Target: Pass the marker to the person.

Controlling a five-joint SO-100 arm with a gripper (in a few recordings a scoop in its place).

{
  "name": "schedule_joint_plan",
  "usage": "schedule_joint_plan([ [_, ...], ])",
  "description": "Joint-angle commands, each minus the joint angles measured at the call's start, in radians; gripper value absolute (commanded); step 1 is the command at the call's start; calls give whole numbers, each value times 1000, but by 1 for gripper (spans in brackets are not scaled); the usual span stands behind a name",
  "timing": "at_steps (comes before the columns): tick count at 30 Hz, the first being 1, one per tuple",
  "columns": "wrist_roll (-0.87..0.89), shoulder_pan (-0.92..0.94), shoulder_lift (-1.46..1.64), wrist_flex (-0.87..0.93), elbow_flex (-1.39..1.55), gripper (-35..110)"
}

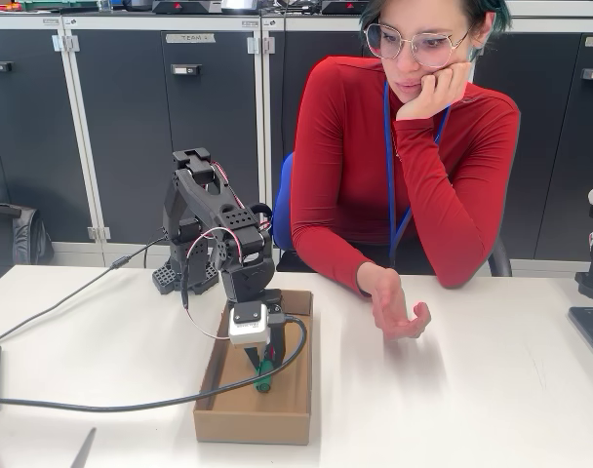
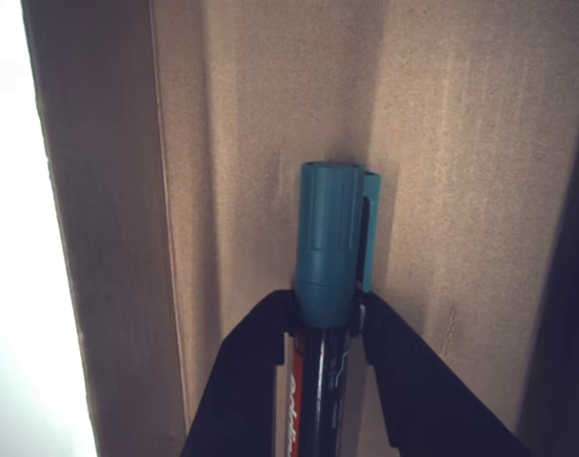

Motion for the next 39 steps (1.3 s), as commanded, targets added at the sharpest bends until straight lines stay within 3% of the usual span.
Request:
schedule_joint_plan([
  [1, 25, -26, 74, 28, -74, -5],
  [23, 25, -130, 580, 574, -161, -5],
  [30, -55, -117, 687, 571, -216, -5],
  [39, 9, -91, 710, 331, -245, -5],
])
